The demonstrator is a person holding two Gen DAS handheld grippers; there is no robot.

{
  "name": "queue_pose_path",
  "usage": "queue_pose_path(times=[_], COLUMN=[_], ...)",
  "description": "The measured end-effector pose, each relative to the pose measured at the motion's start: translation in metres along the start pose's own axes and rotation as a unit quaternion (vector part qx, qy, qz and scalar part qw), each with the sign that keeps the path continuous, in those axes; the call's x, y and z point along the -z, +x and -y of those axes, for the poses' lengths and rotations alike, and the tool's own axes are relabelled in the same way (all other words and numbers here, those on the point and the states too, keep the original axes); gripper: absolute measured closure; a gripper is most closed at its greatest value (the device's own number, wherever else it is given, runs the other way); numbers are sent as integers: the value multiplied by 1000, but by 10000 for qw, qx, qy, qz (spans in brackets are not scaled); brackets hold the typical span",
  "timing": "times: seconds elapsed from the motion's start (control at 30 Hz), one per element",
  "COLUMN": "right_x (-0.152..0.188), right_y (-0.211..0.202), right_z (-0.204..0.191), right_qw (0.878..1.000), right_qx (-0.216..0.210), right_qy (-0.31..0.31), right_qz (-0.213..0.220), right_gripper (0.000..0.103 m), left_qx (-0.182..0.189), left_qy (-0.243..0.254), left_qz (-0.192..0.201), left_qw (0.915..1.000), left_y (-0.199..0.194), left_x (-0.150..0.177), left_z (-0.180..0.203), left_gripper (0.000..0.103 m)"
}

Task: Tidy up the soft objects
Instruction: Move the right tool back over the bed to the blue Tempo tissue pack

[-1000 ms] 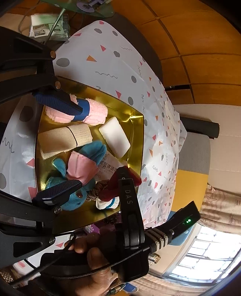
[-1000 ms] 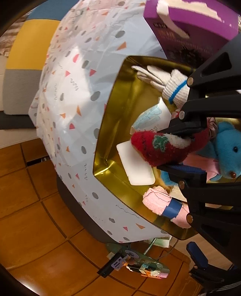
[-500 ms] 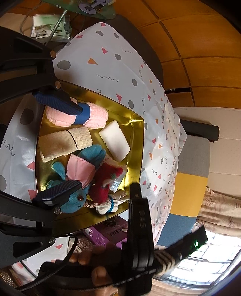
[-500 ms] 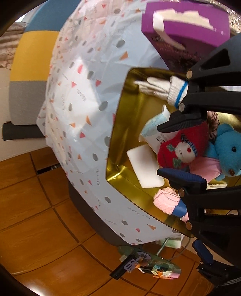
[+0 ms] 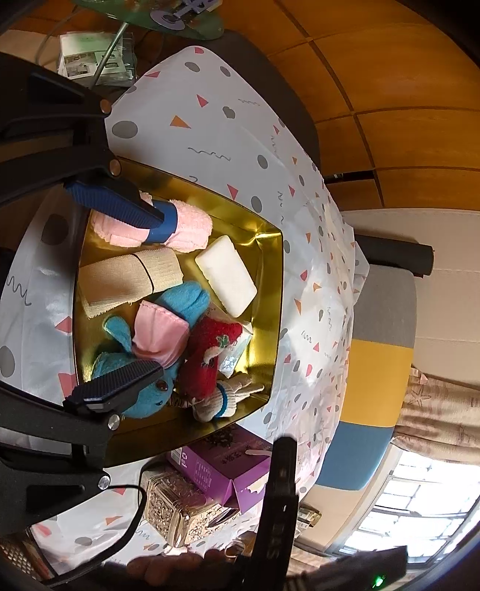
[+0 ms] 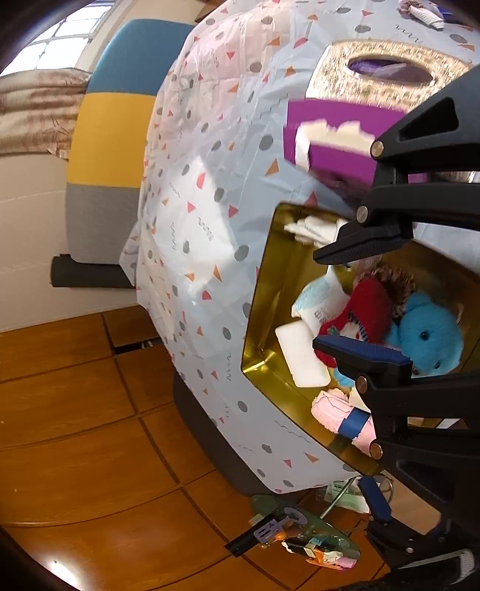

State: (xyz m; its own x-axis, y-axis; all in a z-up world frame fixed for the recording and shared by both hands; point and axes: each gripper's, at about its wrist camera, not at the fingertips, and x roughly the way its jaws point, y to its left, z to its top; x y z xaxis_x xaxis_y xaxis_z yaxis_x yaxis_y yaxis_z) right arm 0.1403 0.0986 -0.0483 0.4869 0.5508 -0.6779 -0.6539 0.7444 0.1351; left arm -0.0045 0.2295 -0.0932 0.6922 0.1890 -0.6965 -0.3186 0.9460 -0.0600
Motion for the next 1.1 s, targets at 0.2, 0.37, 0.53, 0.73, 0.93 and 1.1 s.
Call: queue_pose_path(times=[0.2,0.37,0.53,0.73,0.93,1.1], right_x=[8,17,34,60,95,124], right_y=[-35,-64,-93,-127,-148,-158], right_z=[36,74,122,188,255,300], right_qw=[9991,9964,9902,9764,9534,9327], right_qx=[220,562,1055,1601,2033,2350], right_qy=[242,482,779,1359,2185,2720], right_qz=[261,422,478,503,430,291], right_gripper=[64,64,64,64,64,64], left_qx=[18,80,152,282,435,602], left_qy=[110,252,417,668,903,1111], left_qz=[38,61,93,104,74,35], left_qw=[9999,9996,9990,9973,9949,9920], left_y=[-4,-7,-10,-14,-15,-15], left_x=[-1,-1,-2,-2,-3,-3], left_z=[7,18,30,48,68,85], left_gripper=[28,28,28,28,28,28])
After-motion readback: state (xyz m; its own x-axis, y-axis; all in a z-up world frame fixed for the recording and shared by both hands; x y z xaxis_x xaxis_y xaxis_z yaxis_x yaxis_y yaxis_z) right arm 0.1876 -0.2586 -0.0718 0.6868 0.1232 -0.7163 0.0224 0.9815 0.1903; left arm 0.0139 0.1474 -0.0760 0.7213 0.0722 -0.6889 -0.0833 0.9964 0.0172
